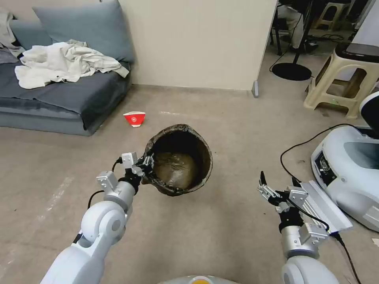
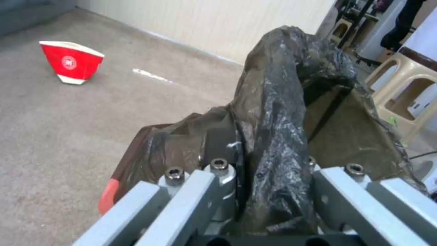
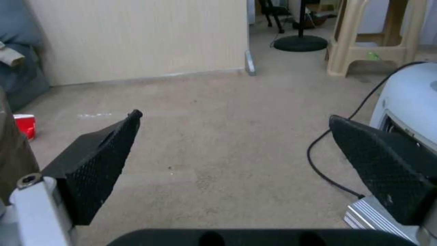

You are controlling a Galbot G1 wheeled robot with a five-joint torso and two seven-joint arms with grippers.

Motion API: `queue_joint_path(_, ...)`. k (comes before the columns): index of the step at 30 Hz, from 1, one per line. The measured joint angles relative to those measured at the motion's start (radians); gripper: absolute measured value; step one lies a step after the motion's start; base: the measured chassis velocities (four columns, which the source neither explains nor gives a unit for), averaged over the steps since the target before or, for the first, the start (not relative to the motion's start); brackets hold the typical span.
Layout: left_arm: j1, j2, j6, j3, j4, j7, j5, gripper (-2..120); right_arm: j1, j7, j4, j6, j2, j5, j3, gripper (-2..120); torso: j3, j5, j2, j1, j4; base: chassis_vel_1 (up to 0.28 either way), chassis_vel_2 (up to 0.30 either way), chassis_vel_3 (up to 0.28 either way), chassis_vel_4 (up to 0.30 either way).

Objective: Pick up the trash can from the floor.

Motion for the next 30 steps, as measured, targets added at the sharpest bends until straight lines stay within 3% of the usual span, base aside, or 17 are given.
queue_joint_path(5,0.02,0.0,-0.011,-0.033,0.0,0.032,-0.036,7,0.007,0.0,-0.001,-0.001,-0.005,0.0,0.0,100,0.0,0.0002,0.0,0.0,0.0002,0.0,0.0,0.0,0.0)
queue_joint_path(30,0.021,-0.004,-0.012,-0.039,0.007,0.045,-0.046,7,0.01,0.001,-0.002,-0.002,-0.008,0.002,0.001,100,0.0,0.0,0.0,0.0,0.0,0.0,0.0,0.0,0.0)
